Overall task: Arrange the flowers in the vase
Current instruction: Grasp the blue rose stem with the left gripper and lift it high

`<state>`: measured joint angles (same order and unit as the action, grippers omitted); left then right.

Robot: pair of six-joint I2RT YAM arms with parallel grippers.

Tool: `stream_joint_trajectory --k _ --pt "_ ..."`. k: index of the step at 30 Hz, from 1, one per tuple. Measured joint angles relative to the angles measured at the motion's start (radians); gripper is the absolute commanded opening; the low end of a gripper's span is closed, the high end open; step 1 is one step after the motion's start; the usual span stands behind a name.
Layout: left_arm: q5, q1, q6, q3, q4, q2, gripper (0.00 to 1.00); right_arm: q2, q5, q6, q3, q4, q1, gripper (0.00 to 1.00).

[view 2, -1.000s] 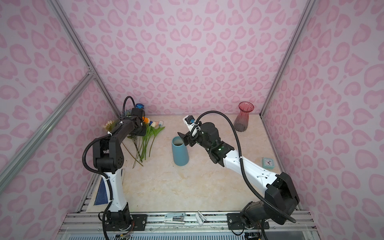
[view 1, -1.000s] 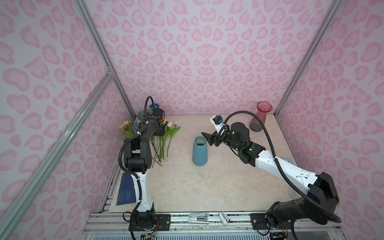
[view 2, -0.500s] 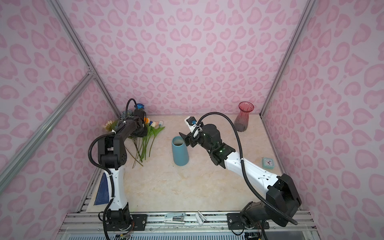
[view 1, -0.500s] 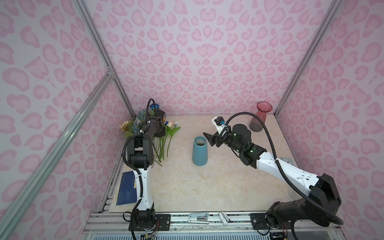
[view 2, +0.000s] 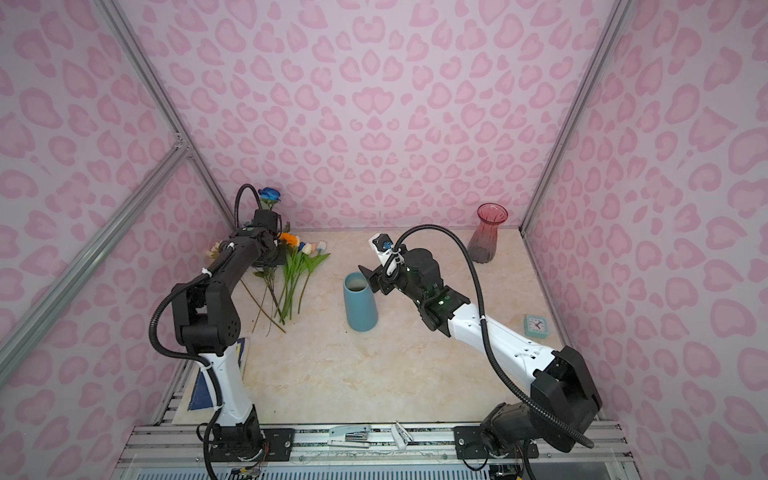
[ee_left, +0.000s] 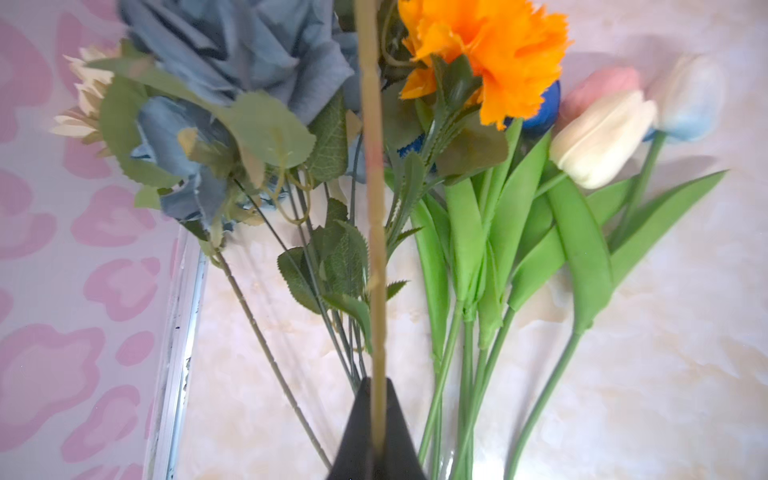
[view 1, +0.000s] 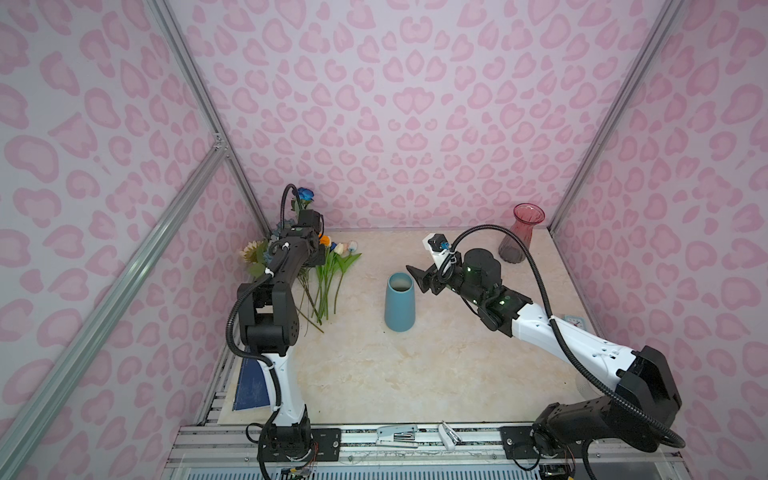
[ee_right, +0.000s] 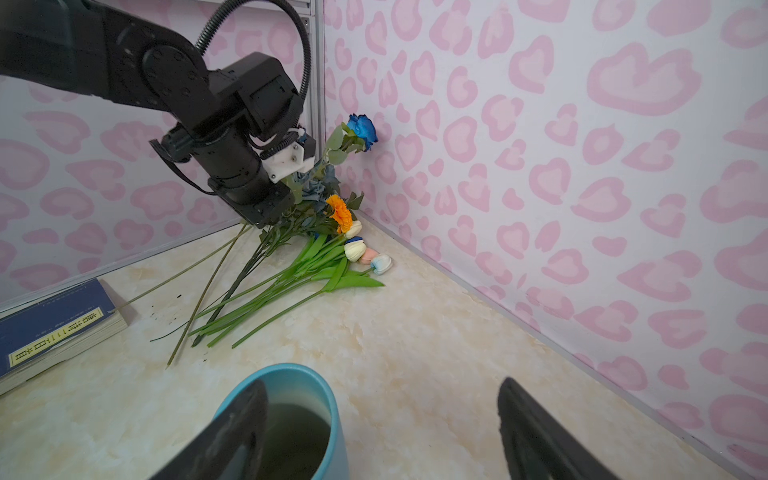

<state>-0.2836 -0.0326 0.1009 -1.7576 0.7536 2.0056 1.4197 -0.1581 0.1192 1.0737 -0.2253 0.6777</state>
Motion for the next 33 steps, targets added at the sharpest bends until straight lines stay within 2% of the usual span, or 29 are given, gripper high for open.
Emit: stream_joint_trajectory --k 4,9,14,17,22,26,33 --pt "0.031 -0.023 0.028 0.075 -0.003 -0.145 0.03 0.005 0.0 0.0 0.0 -0.002 0.0 0.85" --pt "0.078 -0.116 0.03 0.163 -0.054 -0.391 0.03 0.003 0.01 0.0 -0.014 -0.05 0.0 0.84" --pt "0.217 -0.175 0.031 0.298 -0.262 -0.675 0.02 -0.022 0.052 -0.005 -0.075 -0.124 -0.002 0.84" --pt "0.334 -0.197 0.063 0.38 -0.423 -0.773 0.01 -0.042 0.093 -0.022 -0.115 -0.183 -0.005 0.83" --pt "0.524 -0.276 0.109 0.475 -0.698 -0.842 0.01 -0.064 0.158 -0.057 -0.163 -0.256 -0.032 0.83" --pt "0.612 -0.37 0.131 0.502 -0.886 -0.853 0.01 -0.073 0.19 -0.083 -0.185 -0.28 -0.053 0.83" --pt "0.695 -0.419 0.223 0.433 -1.077 -0.769 0.01 -0.074 0.191 -0.102 -0.195 -0.304 -0.059 0.82"
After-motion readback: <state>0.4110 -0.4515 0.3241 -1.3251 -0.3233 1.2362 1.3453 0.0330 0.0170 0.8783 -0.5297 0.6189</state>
